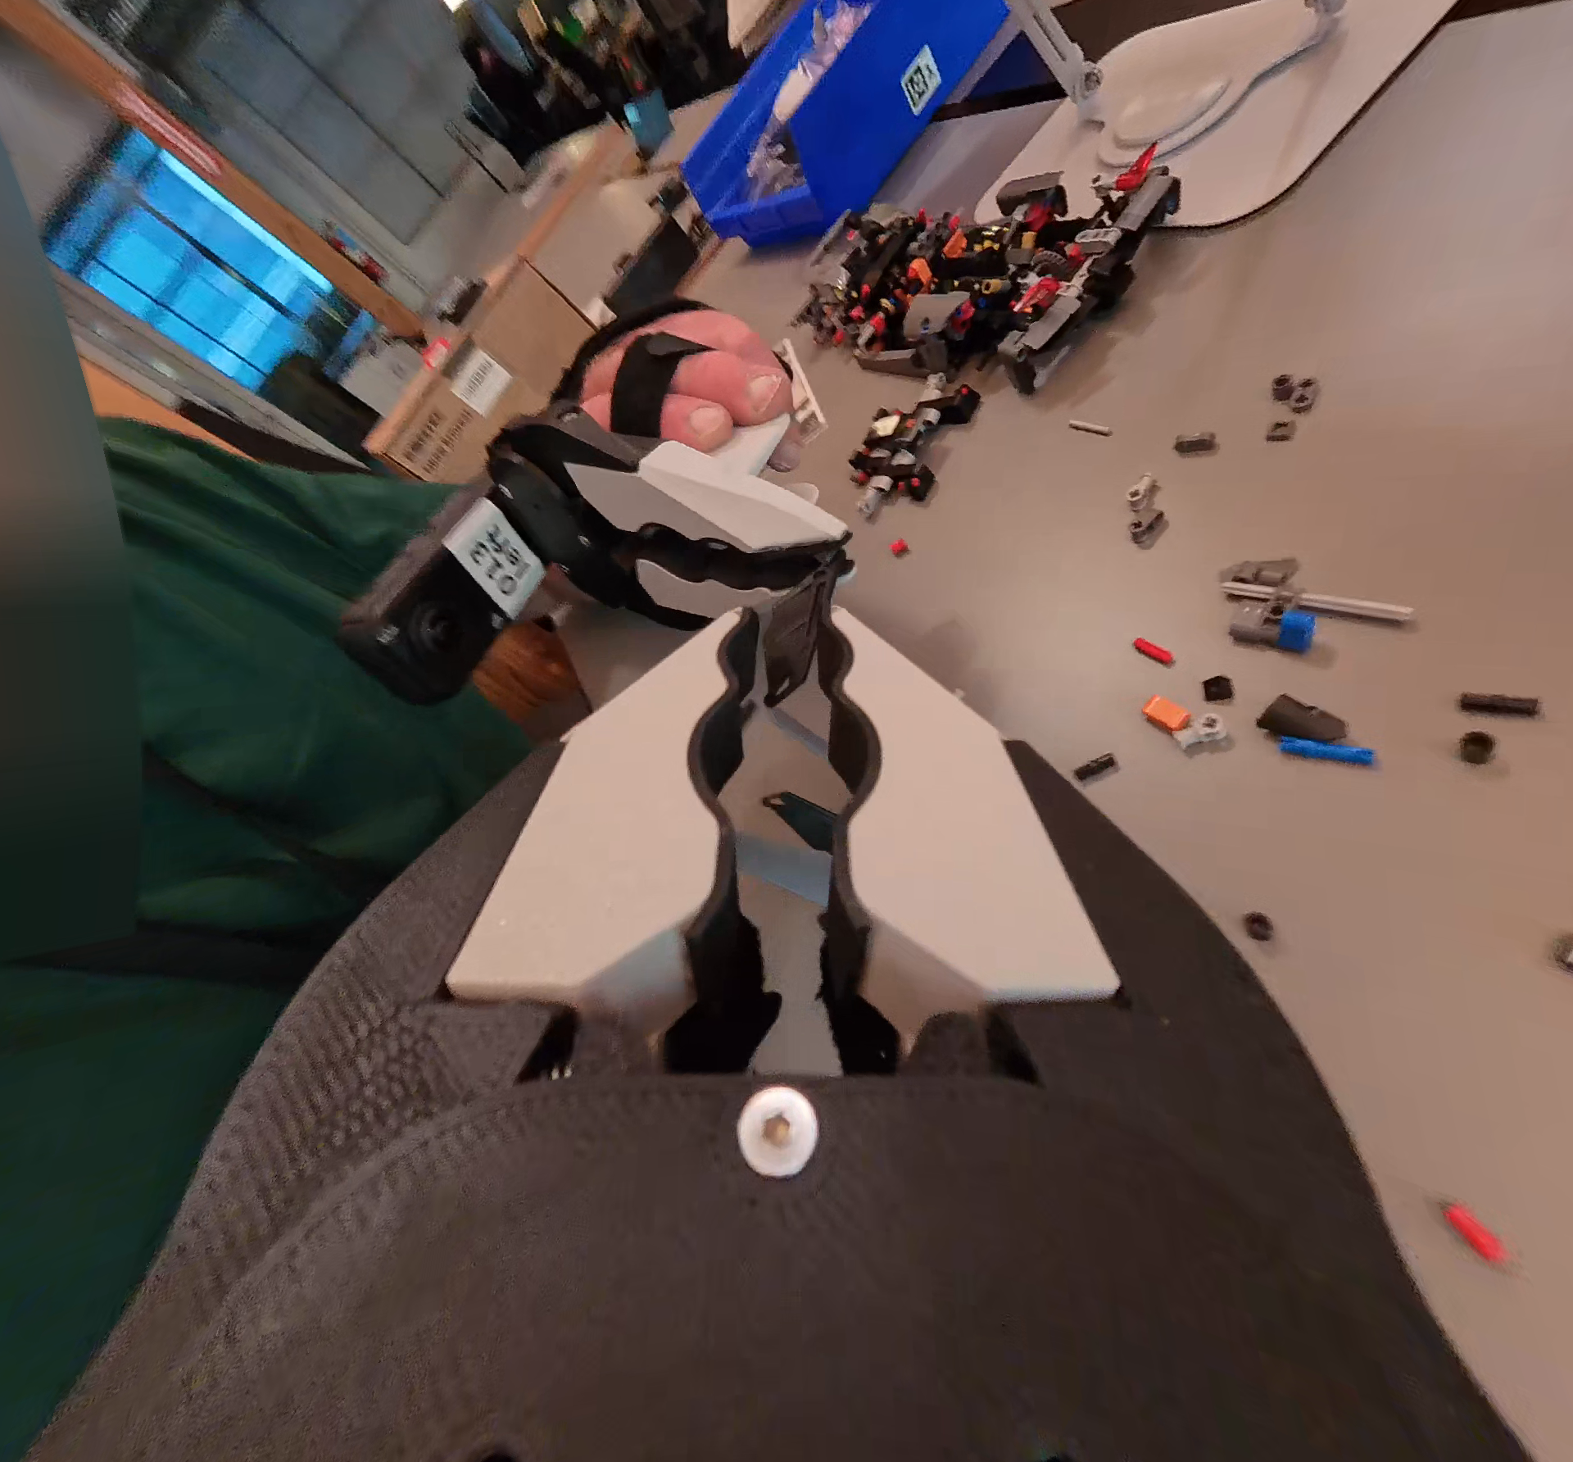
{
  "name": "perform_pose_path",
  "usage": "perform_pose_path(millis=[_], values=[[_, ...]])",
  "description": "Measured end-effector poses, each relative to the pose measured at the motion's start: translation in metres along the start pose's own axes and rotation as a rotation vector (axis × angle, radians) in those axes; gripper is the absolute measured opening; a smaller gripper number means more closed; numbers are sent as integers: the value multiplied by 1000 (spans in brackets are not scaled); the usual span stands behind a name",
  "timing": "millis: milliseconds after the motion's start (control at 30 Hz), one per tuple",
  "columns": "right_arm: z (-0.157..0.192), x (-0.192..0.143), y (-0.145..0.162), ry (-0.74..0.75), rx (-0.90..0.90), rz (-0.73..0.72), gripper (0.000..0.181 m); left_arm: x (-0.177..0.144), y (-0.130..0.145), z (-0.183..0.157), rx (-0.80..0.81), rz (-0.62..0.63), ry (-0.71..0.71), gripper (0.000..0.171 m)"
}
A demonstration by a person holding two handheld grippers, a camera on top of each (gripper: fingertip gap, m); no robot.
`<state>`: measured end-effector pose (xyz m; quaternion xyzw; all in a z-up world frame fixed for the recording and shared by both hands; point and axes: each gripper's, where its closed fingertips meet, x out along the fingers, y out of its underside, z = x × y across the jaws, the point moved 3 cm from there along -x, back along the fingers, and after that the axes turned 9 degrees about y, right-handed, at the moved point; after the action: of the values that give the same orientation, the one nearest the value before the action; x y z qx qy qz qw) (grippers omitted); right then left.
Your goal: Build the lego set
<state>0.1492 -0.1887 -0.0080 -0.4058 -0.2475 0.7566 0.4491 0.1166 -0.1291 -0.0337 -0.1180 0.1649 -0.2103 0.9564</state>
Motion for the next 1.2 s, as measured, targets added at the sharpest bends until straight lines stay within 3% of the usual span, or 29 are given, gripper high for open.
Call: perform_pose_path(millis=[267, 533, 700, 833, 933, 1100, 1200], values=[[4, 4, 9, -137, 197, -25, 20, -3, 0, 9, 91, 2, -38, 5], [-1, 6, 12, -133, 208, -49, 0, -4, -3, 12, 115, -19, -34, 8], [-5, 4, 14, -39, 155, -39, 0, -7, -5, 8, -102, -97, 84, 21], [-4, 4, 14, 49, 43, -17, 0, -10, -4, 13, -441, -224, 220, 26], [-2, 3, 13, 103, -26, -15, 0, -8, 0, 12, -609, -268, 330, 23], [2, 4, 15, 109, -38, -20, 0, -7, 2, 8, -636, -269, 340, 1], [3, 5, 17, 111, -34, -25, 0, -7, 1, 7, -674, -298, 348, 0]])
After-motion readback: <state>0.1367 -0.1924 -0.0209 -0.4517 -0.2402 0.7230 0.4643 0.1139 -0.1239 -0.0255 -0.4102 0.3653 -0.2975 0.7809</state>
